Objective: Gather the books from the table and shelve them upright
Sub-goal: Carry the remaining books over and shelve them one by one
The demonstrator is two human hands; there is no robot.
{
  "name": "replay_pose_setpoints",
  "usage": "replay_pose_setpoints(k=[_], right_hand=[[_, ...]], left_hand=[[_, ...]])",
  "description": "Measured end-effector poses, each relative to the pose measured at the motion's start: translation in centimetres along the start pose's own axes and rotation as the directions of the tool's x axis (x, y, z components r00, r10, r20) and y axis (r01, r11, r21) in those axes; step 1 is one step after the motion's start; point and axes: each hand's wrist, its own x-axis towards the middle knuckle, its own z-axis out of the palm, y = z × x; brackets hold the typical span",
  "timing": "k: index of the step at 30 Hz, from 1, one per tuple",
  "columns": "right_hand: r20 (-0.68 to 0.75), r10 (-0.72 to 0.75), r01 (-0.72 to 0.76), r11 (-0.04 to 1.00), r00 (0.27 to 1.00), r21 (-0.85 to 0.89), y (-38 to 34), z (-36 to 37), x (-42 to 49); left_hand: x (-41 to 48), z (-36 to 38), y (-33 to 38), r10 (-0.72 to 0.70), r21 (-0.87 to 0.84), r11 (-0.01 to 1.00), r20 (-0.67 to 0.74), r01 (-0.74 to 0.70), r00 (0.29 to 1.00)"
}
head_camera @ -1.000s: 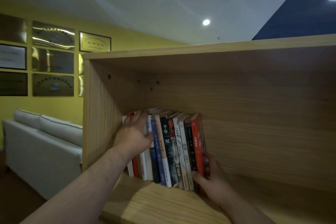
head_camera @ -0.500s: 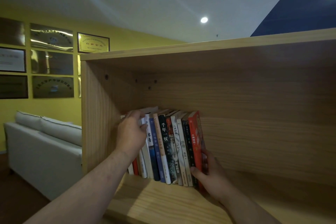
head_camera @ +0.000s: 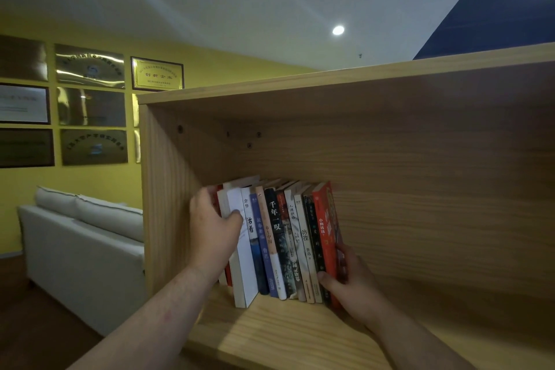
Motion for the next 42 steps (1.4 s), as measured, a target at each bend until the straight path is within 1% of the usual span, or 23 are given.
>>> replay_pose_setpoints(k=[2,3,5,6,13,18,20,23,25,27,29,30,32,33,34,35,36,37,38,39,40,41,42], right_hand=[[-0.009,0.001,-0.001,1.000,1.000,-0.001,0.0,-0.1,0.0],[-0.012,0.000,0.000,1.000,1.000,-0.002,0.0,-0.1,0.1],[-0.012,-0.009,0.009,1.000,1.000,-0.007,0.0,-0.1,0.0],[-0.013,-0.010,0.010,1.000,1.000,-0.005,-0.1,-0.2,-0.1],[-0.023,-0.006,0.005,1.000,1.000,-0.018,-0.3,-0.2,-0.2],[-0.025,-0.029,0.028,0.999,0.999,-0.031,-0.5,-0.4,-0.5],[-0.023,-0.036,0.035,0.999,0.999,-0.030,-0.5,-0.2,-0.7],[-0.024,-0.028,0.027,0.999,0.999,-0.038,-0.5,-0.2,-0.6],[-0.026,-0.015,0.013,0.999,1.000,-0.040,-0.7,-0.2,-0.6],[-0.018,0.001,-0.003,0.998,1.000,-0.066,-0.7,-0.1,-0.7],[-0.032,-0.005,0.002,0.996,0.999,-0.095,-0.8,0.0,-0.8],[-0.073,-0.026,0.019,0.995,0.997,-0.095,-1.3,-0.2,-1.1],[-0.215,-0.118,0.103,0.991,0.970,-0.080,-3.6,-0.8,-2.8],[-0.248,-0.147,0.144,0.989,0.958,-0.028,-4.8,-1.1,-3.8],[-0.199,-0.150,0.166,0.984,0.968,0.065,-6.3,-1.4,-5.0],[-0.069,-0.144,0.154,0.971,0.987,0.185,-7.4,-1.6,-6.1],[0.088,-0.129,0.097,0.948,0.988,0.302,-8.2,-2.0,-7.1],[0.209,-0.089,0.002,0.923,0.974,0.384,-8.5,-2.5,-7.9],[0.266,-0.047,-0.074,0.902,0.963,0.426,-8.7,-3.1,-8.6],[0.253,-0.001,-0.116,0.886,0.967,0.448,-8.5,-4.0,-9.1],[0.204,0.031,-0.126,0.873,0.978,0.471,-8.2,-4.9,-9.6],[0.125,0.060,-0.113,0.866,0.990,0.487,-7.9,-5.9,-9.9],[0.026,0.089,-0.090,0.868,0.996,0.488,-7.5,-6.8,-10.2]], left_hand=[[-1.2,0.3,-0.8,-0.109,-0.068,0.991,0.023,0.111,0.994],[-1.9,0.5,-1.3,-0.149,-0.060,0.987,0.064,0.152,0.987],[-3.2,0.9,-2.5,-0.176,-0.002,0.984,0.146,0.178,0.974],[-3.7,0.9,-2.9,-0.175,0.008,0.984,0.162,0.176,0.971],[-5.3,-0.7,-3.5,-0.153,-0.076,0.984,0.120,0.163,0.981],[-6.2,-0.4,-3.3,-0.218,-0.107,0.964,0.192,0.242,0.957],[-6.6,-0.7,-2.7,-0.239,-0.117,0.958,0.177,0.262,0.955],[-7.6,-2.0,-2.0,-0.233,-0.128,0.959,0.139,0.251,0.963],[-8.4,-3.4,-1.7,-0.252,-0.162,0.951,0.093,0.265,0.963],[-9.1,-5.0,-1.3,-0.291,-0.214,0.929,0.086,0.303,0.953],[-9.8,-6.6,-0.4,-0.320,-0.283,0.894,0.138,0.347,0.937],[-10.0,-7.3,0.2,-0.330,-0.327,0.868,0.183,0.374,0.926],[-10.3,-7.8,1.3,-0.338,-0.424,0.789,0.306,0.445,0.890],[-10.5,-7.7,1.8,-0.339,-0.454,0.741,0.384,0.495,0.859],[-10.6,-7.3,2.5,-0.334,-0.463,0.694,0.473,0.552,0.816],[-10.8,-6.6,3.2,-0.327,-0.454,0.655,0.552,0.605,0.768],[-11.1,-5.8,3.7,-0.323,-0.439,0.620,0.612,0.650,0.722],[-11.3,-4.8,4.4,-0.314,-0.427,0.595,0.657,0.681,0.686],[-11.6,-3.8,4.8,-0.297,-0.414,0.593,0.684,0.690,0.666],[-11.9,-2.9,5.1,-0.278,-0.388,0.629,0.696,0.673,0.662],[-12.1,-2.1,5.1,-0.266,-0.329,0.708,0.695,0.625,0.668],[-12.1,-1.6,4.9,-0.254,-0.234,0.810,0.687,0.538,0.681],[-11.8,-1.2,4.3,-0.231,-0.105,0.908,0.684,0.407,0.692]])
